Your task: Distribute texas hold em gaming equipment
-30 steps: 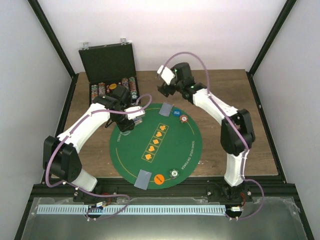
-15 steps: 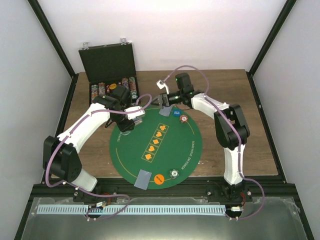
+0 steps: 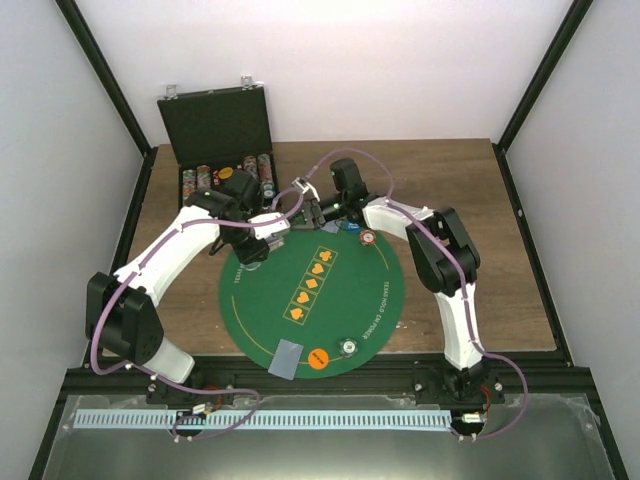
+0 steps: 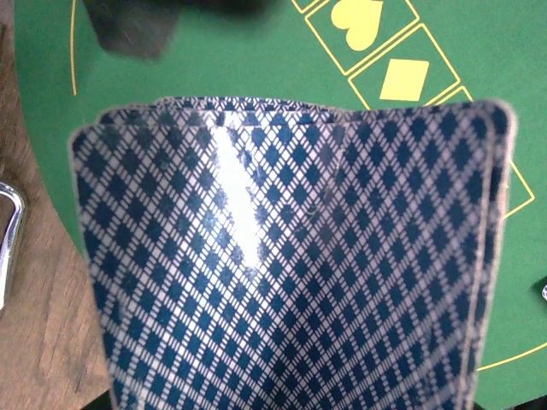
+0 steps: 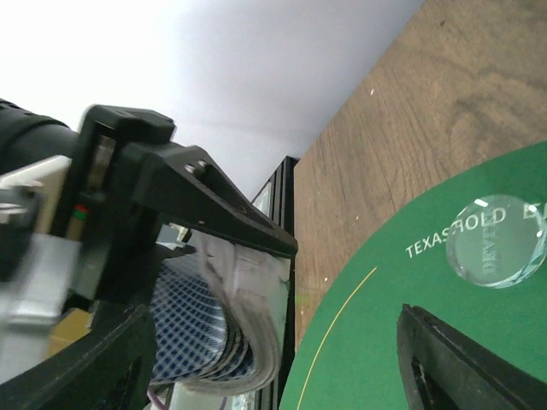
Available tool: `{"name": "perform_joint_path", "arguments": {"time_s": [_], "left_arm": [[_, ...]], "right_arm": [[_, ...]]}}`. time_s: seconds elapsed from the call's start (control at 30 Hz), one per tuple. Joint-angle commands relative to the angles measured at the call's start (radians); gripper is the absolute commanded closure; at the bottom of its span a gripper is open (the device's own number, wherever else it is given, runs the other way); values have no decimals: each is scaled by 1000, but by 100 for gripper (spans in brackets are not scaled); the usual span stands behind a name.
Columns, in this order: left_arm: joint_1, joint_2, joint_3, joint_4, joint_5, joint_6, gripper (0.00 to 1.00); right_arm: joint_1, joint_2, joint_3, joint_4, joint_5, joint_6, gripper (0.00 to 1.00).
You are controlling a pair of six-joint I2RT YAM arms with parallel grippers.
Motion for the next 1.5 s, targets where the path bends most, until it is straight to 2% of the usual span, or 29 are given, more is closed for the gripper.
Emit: {"name": "perform_joint_path", "arguments": {"time_s": [0.0,0.07,0.17,0.33,0.47,0.6,0.67,0.8,0.9,0.93,1.03,1.13,1.27,1.4,1.47], "left_arm": [[-2,-4,33,14,15,4,60],[-2,-4,33,15,15,2,60],[-2,-2,33,17,16,2,60],[-2,7,36,18,18,-1,60],[-2,6,37,18,12,2,60],[-1,8,34,27,7,2,60],[-1,11,36,29,6,3,60],[-1,16,39,32,5,3,60],[-1,15,29,38,5,10,58],[-1,14,22,44,6,13,53],[8,9,0,64,29,21,27],[36,6,-13,81,91,28,14],[50,6,-35,107,72,46,14],[50,-5,-64,137,66,66,27],[50,-11,-73,136,89,82,28]], "right_arm": [[39,38,46,24,-30,44,23],[40,41,25,65,-38,81,24],[49,39,-21,221,-55,193,26],[69,56,-13,293,-67,251,27],[76,79,6,283,-67,265,35],[87,85,12,279,-79,269,36],[92,89,20,269,-89,266,40],[99,89,25,272,-107,276,64],[99,82,23,275,-122,283,95],[99,78,22,274,-125,283,99],[99,61,18,272,-129,274,99],[99,42,19,267,-123,259,99],[98,28,19,247,-105,238,99],[99,19,18,239,-82,228,99],[99,14,16,247,-74,227,99]]}}
